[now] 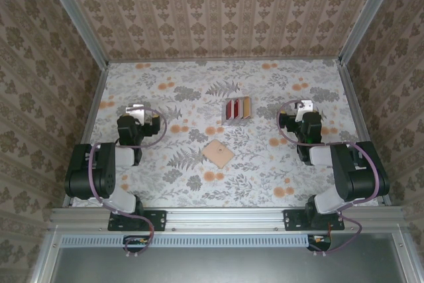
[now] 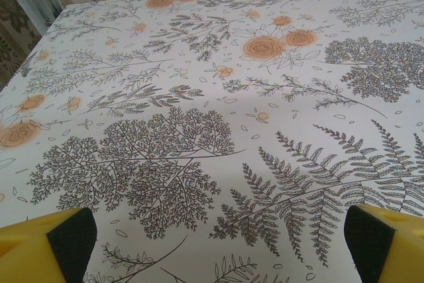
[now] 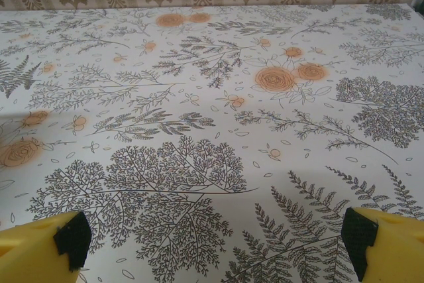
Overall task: Put the credit cards into the card holder
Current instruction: Open the button on the card holder.
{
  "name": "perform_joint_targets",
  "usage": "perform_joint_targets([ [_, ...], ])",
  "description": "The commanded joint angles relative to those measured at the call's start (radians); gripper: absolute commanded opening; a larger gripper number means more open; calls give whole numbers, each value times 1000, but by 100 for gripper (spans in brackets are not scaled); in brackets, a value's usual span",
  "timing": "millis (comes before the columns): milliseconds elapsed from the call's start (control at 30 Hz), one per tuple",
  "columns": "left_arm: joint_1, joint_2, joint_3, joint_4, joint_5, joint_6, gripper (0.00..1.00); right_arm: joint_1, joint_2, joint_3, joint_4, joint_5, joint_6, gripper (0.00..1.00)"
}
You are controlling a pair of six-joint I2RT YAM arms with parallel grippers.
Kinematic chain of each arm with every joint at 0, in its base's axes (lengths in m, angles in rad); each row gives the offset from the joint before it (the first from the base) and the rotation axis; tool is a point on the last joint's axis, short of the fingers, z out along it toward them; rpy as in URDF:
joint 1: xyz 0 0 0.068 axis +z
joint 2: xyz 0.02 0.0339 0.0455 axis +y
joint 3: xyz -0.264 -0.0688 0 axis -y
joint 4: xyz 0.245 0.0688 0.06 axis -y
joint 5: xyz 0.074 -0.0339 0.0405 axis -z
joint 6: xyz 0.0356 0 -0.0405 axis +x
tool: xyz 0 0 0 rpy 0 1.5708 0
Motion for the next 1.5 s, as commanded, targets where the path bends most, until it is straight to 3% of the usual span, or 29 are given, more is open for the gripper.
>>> perform_joint_targets([
  [0,-8,-7,8,24,-19,24,100,-3,9,19,-2,-15,-3,100],
  [733,22,-19,27,-16,-13,-10,100,-2,7,16,2,-16,-3,100],
  [833,4,-116,62,-175,-73,-17,100,-1,-53,69,-135,-65,-24,100],
  [967,-8,-253,179,-563,-174,-169,100,-4,-241,222,-612,-29,96,100],
  [1067,-8,-310,271,-829,-186,-258,100,-7,-328,222,-704,-70,182,100],
  [1300,-14,-441,299,-953,105,-452,100,-20,-406,267,-920,-425,366,100],
  [1400,-25,-452,318,-1017,177,-511,100,-6,-404,268,-978,-511,436,100],
  [1467,-37,-460,328,-1068,214,-526,100,46,-439,248,-1016,-491,458,100],
])
